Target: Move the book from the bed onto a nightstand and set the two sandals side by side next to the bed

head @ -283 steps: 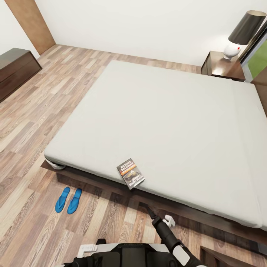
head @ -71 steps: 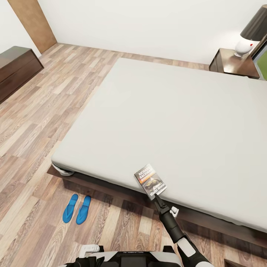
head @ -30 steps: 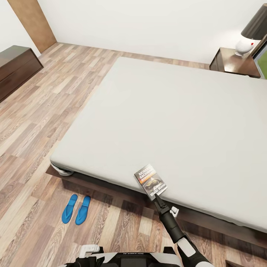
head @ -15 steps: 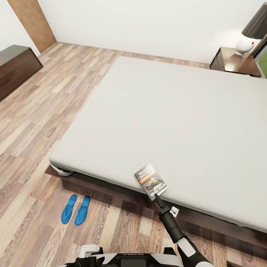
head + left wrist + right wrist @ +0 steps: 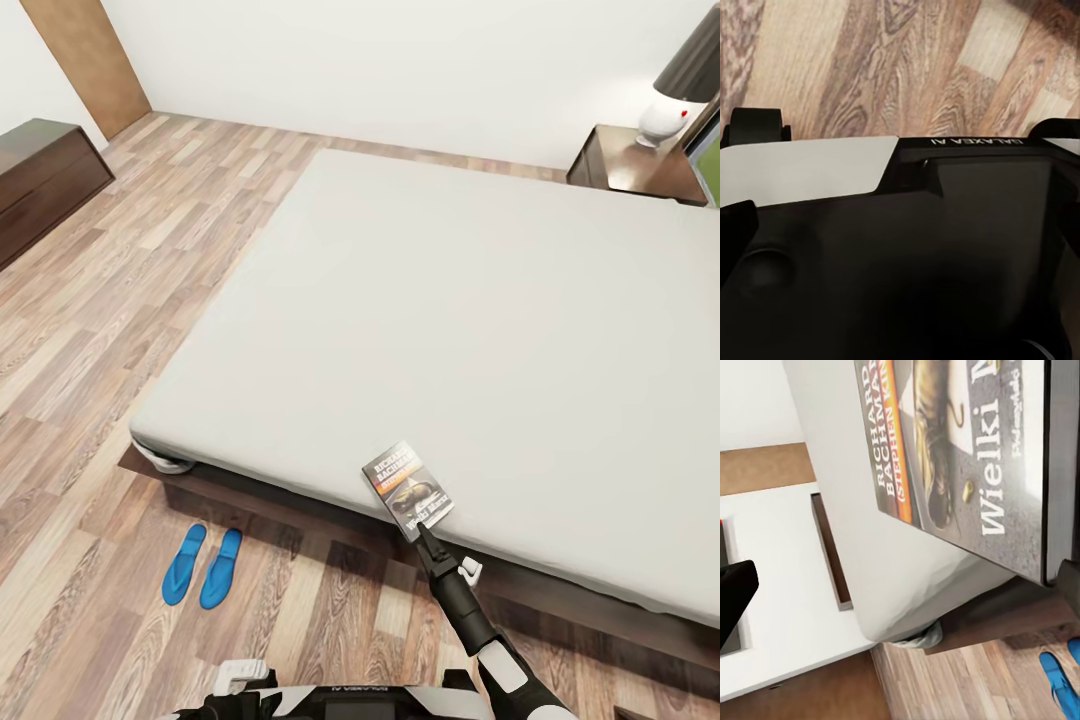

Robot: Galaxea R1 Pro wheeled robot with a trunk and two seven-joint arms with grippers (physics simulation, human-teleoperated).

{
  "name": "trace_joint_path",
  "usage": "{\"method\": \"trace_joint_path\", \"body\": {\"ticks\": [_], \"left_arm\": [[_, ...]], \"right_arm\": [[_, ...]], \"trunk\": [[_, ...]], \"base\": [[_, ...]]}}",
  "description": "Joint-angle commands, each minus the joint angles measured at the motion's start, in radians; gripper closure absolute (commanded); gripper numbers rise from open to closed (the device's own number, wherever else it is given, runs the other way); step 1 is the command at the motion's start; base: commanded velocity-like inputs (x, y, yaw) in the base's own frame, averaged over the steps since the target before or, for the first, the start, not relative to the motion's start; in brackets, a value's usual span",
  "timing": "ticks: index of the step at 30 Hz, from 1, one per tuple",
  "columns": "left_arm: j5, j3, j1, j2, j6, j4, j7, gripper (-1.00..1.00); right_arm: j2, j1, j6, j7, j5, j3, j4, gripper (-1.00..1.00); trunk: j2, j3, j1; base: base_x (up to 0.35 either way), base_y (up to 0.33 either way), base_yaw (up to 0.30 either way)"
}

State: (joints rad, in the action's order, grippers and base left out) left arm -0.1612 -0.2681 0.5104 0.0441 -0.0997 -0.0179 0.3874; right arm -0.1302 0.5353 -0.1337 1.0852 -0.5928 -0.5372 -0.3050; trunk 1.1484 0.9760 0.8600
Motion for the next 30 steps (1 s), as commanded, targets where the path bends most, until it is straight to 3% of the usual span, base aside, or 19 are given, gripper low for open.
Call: {"method": "trace_joint_path", "body": {"ticks": [1,25,30], "left_arm": [[-0.011,-0.008,0.000,0.000,-0.005,0.001,0.002,-1.00],[-0.011,-0.008,0.000,0.000,-0.005,0.001,0.002,-1.00],[-0.011,-0.008,0.000,0.000,-0.005,0.001,0.002,-1.00]], "right_arm": [[0.000,0.000,-0.010,0.002,-0.009,0.000,0.000,-1.00],[0.000,0.000,-0.010,0.002,-0.009,0.000,0.000,-1.00],[0.000,0.000,-0.010,0.002,-0.009,0.000,0.000,-1.00]], "trunk": [[0.008,0.004,0.004],[0.176,0.079,0.096],[0.176,0.079,0.096]], "base": [[0.000,0.000,0.000],[0.000,0.000,0.000],[0.000,0.000,0.000]]}}
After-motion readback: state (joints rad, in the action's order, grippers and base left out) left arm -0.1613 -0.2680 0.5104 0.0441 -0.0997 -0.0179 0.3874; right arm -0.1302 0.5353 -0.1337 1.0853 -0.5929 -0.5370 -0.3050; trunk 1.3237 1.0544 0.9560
